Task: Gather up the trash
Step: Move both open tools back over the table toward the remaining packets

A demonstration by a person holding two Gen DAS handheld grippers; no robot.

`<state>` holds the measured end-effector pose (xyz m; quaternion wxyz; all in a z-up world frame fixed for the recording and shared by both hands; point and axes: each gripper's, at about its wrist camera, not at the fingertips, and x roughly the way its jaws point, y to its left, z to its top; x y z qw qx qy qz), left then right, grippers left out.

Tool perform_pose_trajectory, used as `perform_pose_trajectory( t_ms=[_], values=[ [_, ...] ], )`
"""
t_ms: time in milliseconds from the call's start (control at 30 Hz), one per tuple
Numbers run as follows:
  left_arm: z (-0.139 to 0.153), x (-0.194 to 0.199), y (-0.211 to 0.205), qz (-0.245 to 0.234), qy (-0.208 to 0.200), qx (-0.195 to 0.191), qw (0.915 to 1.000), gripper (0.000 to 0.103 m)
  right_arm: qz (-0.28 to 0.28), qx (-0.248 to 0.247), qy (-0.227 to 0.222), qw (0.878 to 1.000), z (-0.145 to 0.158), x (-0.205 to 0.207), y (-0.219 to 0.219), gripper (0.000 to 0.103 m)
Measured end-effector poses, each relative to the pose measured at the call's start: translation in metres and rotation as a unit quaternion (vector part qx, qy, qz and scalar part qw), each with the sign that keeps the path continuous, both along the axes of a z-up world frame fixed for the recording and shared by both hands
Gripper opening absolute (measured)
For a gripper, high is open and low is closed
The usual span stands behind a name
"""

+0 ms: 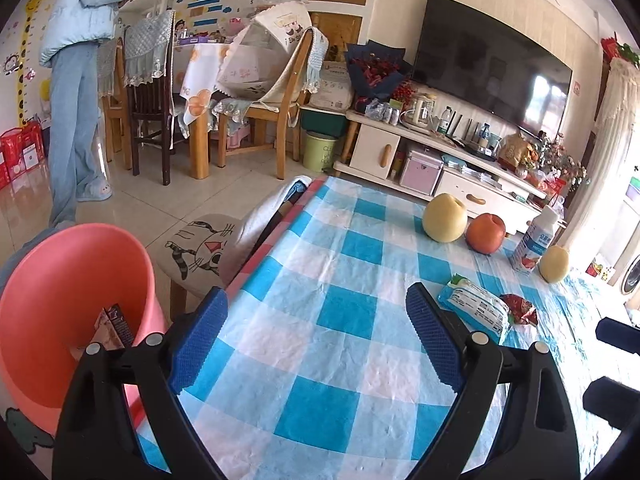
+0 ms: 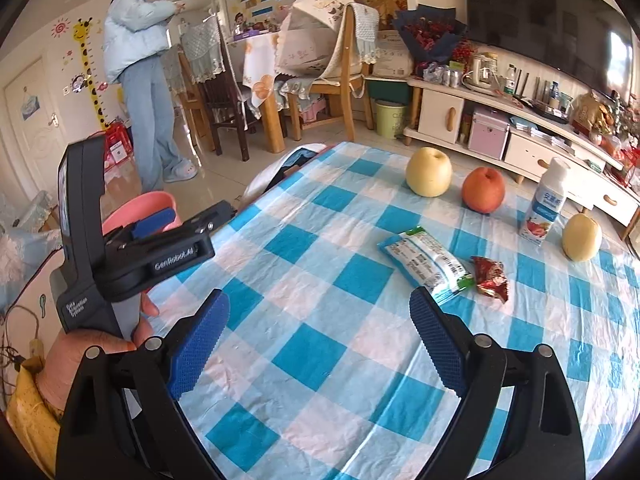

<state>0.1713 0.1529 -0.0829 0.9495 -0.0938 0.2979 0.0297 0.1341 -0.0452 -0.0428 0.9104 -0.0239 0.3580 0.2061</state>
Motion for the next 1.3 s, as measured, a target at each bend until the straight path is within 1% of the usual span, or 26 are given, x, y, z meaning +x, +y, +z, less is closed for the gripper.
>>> perform_pose_trajectory(
  t_ms=[367,633,767,833,933,1067,1133,1300],
  values=[
    [-0.007,0.007,-0.028,-0.029,0.013,0.002,0.9995,0.091,-0.031,-0.001,-0.006,0.999,0.005,0.01,-0.034,0.091],
    [-0.008,0.009,-0.05,-0.054,0.02,0.014,0.9982,0.091,-0.049,-0.008,0.009,0.999,-0.001,0.019,-0.05,0.091],
    [-0.01,0.01,-0.057,-0.064,0.028,0.011,0.9975,0.091,-0.056,-0.009,0.016,0.998,-0.003,0.023,-0.057,0.091],
    [-0.012,0.01,-0.059,-0.068,0.033,0.008,0.9971,0.091,-0.062,-0.005,0.02,0.998,-0.005,0.024,-0.062,0.093],
    [-0.014,0.012,-0.061,-0.069,0.046,0.004,0.9965,0.091,-0.071,0.001,0.034,0.997,-0.01,0.028,-0.069,0.094],
    [-0.012,0.009,-0.059,-0.065,0.043,-0.008,0.9969,0.091,-0.084,0.01,0.047,0.995,-0.016,0.031,-0.076,0.094],
    [-0.013,0.01,-0.06,-0.066,0.047,-0.014,0.9966,0.091,-0.086,0.009,0.047,0.995,-0.017,0.033,-0.077,0.094],
    [-0.014,0.012,-0.062,-0.07,0.054,-0.013,0.996,0.091,-0.086,-0.002,0.037,0.996,-0.016,0.039,-0.079,0.094]
  ],
)
